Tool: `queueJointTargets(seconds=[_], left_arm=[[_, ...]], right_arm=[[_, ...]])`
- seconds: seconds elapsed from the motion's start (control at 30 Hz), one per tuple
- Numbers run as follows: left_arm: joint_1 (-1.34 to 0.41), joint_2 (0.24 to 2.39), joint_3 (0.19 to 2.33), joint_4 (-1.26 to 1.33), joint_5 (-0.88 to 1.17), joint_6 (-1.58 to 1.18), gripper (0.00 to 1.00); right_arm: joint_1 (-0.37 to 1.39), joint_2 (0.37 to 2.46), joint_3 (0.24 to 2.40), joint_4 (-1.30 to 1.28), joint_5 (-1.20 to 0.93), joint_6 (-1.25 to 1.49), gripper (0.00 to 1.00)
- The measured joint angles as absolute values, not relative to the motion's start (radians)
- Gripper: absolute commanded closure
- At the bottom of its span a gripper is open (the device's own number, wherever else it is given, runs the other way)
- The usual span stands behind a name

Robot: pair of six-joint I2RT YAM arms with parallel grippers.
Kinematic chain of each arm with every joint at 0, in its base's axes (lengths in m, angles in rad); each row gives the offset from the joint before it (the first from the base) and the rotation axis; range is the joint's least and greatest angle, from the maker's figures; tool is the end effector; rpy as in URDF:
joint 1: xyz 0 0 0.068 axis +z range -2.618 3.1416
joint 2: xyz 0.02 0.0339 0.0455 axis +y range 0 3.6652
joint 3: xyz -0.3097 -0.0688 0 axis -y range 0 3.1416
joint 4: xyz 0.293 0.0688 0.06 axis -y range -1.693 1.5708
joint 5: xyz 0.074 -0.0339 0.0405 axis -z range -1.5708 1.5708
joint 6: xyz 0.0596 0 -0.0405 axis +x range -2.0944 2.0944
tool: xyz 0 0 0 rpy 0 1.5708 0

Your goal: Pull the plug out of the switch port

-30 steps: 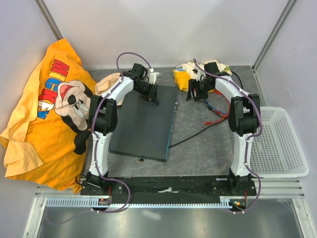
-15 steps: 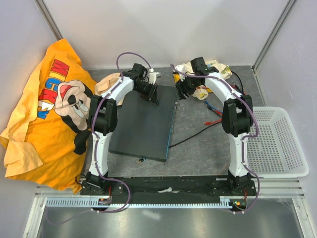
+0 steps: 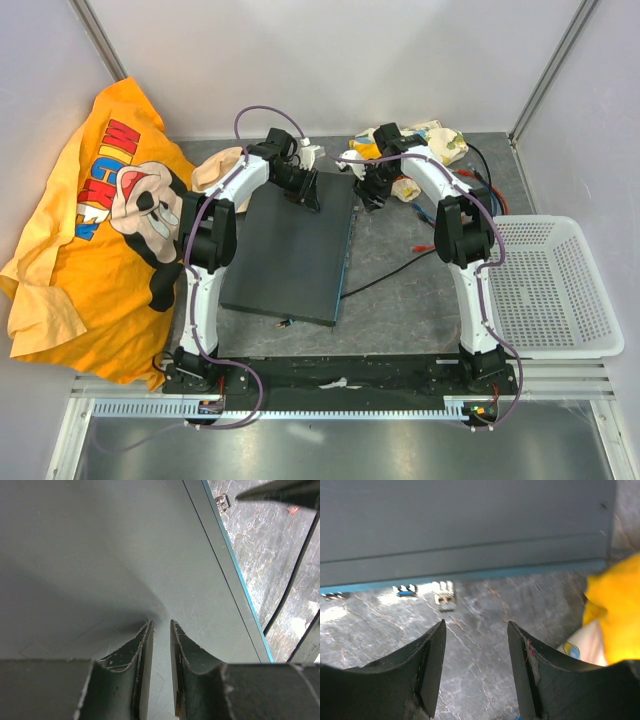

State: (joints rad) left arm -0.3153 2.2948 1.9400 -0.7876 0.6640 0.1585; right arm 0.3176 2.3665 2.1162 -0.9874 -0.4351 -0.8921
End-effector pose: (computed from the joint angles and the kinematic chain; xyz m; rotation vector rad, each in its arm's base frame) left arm 0.5314 -0.2120 0.1900 0.8050 2.4978 -0.9441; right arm 0.5449 0.2056 0.1948 -1.5996 2.1395 0.4388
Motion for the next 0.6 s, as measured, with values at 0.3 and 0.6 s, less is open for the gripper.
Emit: queueJointTargets(seconds=[0.3, 0.6], left_arm=[[-0.313, 2.29, 1.929, -0.777, 0.667, 0.158, 0.72], [-0.309, 2.288, 1.92, -0.768, 0.682, 0.158, 0.72]], right_arm=[[0.357, 2.366, 2.116, -1.01, -0.399, -0.908, 0.42], [0.354, 2.344, 2.117, -1.011, -0.394, -0.886, 0.42]])
